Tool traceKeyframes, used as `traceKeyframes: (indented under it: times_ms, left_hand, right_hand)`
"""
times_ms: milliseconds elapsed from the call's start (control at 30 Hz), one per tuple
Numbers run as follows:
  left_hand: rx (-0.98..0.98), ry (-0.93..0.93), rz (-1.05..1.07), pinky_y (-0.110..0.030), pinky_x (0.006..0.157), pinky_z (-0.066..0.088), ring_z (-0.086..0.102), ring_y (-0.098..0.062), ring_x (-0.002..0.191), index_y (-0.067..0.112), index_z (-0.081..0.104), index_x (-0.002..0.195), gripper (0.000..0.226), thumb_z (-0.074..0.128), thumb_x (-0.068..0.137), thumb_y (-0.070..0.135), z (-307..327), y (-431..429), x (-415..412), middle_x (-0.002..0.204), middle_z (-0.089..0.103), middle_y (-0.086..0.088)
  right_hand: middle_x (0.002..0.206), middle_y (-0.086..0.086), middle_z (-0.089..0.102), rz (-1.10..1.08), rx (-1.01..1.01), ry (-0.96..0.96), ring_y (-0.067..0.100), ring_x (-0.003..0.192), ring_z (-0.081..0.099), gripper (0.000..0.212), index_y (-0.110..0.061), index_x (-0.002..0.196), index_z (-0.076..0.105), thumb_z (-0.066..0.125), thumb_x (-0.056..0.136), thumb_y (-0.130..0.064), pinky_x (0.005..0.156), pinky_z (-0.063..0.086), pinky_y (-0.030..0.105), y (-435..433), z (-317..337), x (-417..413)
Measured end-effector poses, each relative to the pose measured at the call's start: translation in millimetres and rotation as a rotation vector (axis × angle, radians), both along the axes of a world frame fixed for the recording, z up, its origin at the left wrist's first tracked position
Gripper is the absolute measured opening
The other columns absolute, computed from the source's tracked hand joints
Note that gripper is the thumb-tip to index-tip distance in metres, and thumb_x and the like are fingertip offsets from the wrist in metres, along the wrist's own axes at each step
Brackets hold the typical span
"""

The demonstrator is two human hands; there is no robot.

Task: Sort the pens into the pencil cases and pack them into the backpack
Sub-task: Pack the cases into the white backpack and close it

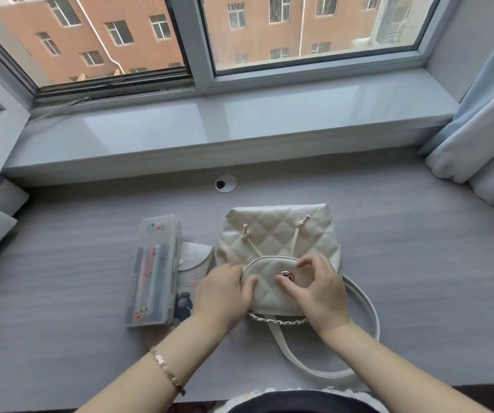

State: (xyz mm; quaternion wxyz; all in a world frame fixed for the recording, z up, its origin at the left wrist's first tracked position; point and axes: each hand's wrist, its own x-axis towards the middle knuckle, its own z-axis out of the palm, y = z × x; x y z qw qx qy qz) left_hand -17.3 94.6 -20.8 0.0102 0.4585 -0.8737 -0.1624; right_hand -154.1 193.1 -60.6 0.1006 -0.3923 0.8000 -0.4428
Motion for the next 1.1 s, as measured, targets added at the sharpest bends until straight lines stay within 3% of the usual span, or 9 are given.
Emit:
traceKeyframes:
  times_ms: [133,200,333,433,500,700,800,933,1100]
  left_hand:
    - [-0.129,0.271,-0.406,-0.027,0.094,0.036,0.049,-0.019,0.104,0.010,0.065,0.083,0.024,0.045,0.078,0.021,-4,-18,19,0.109,0.065,-0.008]
    - [-0.069,0.183,-0.479,-0.020,0.107,0.020,0.044,-0.019,0.126,0.014,0.058,0.114,0.044,0.044,0.074,0.024,-4,-26,24,0.129,0.059,-0.006]
    - [-0.184,-0.147,-0.554,-0.032,0.106,0.021,0.050,-0.024,0.126,0.022,0.040,0.132,0.081,0.043,0.065,0.068,-9,-26,18,0.138,0.052,-0.007]
    - [-0.270,-0.129,-0.552,-0.039,0.104,0.037,0.056,-0.025,0.120,0.016,0.044,0.126,0.096,0.066,0.047,0.066,-12,-23,10,0.130,0.059,-0.010]
    - [-0.325,-0.042,-0.563,-0.042,0.093,0.050,0.063,-0.028,0.111,0.011,0.055,0.117,0.082,0.074,0.045,0.047,-12,-19,5,0.118,0.066,-0.012]
    - [-0.387,0.022,-0.529,-0.047,0.082,0.054,0.067,-0.033,0.100,0.007,0.070,0.094,0.054,0.037,0.059,0.031,3,-6,-9,0.104,0.071,-0.018]
    - [-0.342,-0.022,-0.503,-0.048,0.079,0.054,0.068,-0.032,0.098,0.010,0.070,0.089,0.054,0.035,0.055,0.034,8,-6,-10,0.099,0.072,-0.014]
    - [-0.136,0.019,-0.341,-0.050,0.086,0.046,0.054,-0.025,0.115,0.015,0.059,0.091,0.042,0.036,0.059,0.030,18,-6,-11,0.099,0.059,-0.003]
    - [-0.120,0.251,-0.345,-0.030,0.040,0.045,0.053,-0.028,0.058,0.017,0.040,0.071,0.027,0.045,0.049,0.002,18,-2,-20,0.066,0.050,-0.008]
  right_hand:
    - [0.069,-0.012,0.055,0.091,-0.030,-0.389,0.004,0.064,0.050,0.038,-0.039,0.081,0.053,0.083,0.061,-0.027,0.065,0.039,0.017,7,29,-12]
    - [0.054,-0.011,0.058,0.254,-0.085,-0.445,0.003,0.056,0.052,0.011,-0.040,0.066,0.065,0.072,0.067,-0.048,0.060,0.040,0.014,12,46,-18]
    - [0.048,-0.011,0.062,0.595,0.320,-0.385,0.001,0.050,0.058,0.042,-0.027,0.050,0.065,0.053,0.085,-0.049,0.059,0.045,0.015,21,70,-21]
    - [0.058,0.001,0.068,0.664,0.666,-0.278,0.010,0.056,0.064,0.032,-0.016,0.066,0.062,0.054,0.089,-0.036,0.065,0.049,0.021,27,69,-16]
    - [0.063,0.000,0.065,0.520,0.645,-0.204,0.021,0.068,0.068,0.021,-0.019,0.073,0.056,0.058,0.086,-0.036,0.067,0.050,0.027,25,66,-11]
    - [0.118,0.006,0.056,0.128,0.721,0.099,0.029,0.111,0.056,0.068,-0.011,0.114,0.040,0.049,0.077,-0.068,0.082,0.044,0.034,-5,77,0]
    - [0.122,0.009,0.051,0.157,0.806,0.177,0.029,0.112,0.054,0.059,-0.010,0.114,0.048,0.041,0.086,-0.061,0.083,0.044,0.034,-12,76,-3]
    - [0.106,0.006,0.060,0.143,0.570,0.167,0.028,0.100,0.058,0.035,-0.018,0.093,0.049,0.039,0.091,-0.051,0.076,0.038,0.034,-5,83,-7]
    - [0.077,-0.002,0.071,0.069,0.126,0.273,0.029,0.074,0.065,0.029,-0.018,0.082,0.039,0.054,0.087,-0.042,0.059,0.029,0.028,-13,113,-7]
